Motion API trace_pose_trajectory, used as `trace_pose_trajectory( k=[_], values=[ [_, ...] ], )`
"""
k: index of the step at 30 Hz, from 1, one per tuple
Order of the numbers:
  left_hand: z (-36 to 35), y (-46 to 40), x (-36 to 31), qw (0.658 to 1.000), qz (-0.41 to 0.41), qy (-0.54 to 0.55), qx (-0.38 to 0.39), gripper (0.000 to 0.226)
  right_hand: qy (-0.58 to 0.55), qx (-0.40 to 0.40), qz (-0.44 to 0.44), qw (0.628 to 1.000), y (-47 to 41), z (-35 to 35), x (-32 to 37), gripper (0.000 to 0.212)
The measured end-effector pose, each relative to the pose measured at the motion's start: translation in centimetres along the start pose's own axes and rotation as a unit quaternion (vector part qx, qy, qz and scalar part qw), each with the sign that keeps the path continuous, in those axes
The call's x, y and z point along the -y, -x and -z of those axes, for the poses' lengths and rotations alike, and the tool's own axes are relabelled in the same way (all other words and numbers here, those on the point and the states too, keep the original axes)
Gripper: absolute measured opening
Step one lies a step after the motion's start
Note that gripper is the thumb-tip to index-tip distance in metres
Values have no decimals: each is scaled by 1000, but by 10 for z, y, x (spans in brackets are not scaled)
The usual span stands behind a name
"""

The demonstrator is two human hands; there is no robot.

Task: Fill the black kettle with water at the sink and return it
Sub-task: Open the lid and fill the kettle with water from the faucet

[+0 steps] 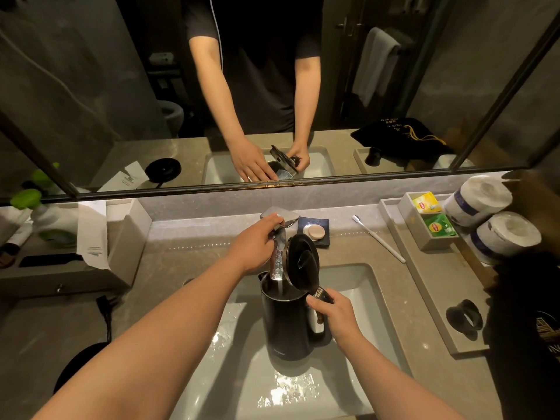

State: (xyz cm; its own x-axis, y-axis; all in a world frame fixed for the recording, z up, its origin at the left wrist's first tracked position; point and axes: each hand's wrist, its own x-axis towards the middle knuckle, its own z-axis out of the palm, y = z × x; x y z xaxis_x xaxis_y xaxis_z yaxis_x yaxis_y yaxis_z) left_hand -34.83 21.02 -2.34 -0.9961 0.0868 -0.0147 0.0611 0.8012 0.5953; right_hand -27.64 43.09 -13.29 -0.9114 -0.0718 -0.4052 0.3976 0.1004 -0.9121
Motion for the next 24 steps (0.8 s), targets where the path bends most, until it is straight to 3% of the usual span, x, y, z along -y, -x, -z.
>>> trace_pose_trajectory(
  k=[11, 20, 24],
  values=[
    [-2, 0, 0, 1000, -5, -2, -20, 54, -1, -4, 2, 1000, -1, -1, -1, 33],
    [-3, -2, 1, 1000, -8, -11, -23, 57, -10, -9, 7, 1000, 1, -2, -2, 16],
    [-3, -3, 2, 1000, -10, -11, -18, 58, -14, -7, 9, 1000, 5, 0, -2, 21]
  ],
)
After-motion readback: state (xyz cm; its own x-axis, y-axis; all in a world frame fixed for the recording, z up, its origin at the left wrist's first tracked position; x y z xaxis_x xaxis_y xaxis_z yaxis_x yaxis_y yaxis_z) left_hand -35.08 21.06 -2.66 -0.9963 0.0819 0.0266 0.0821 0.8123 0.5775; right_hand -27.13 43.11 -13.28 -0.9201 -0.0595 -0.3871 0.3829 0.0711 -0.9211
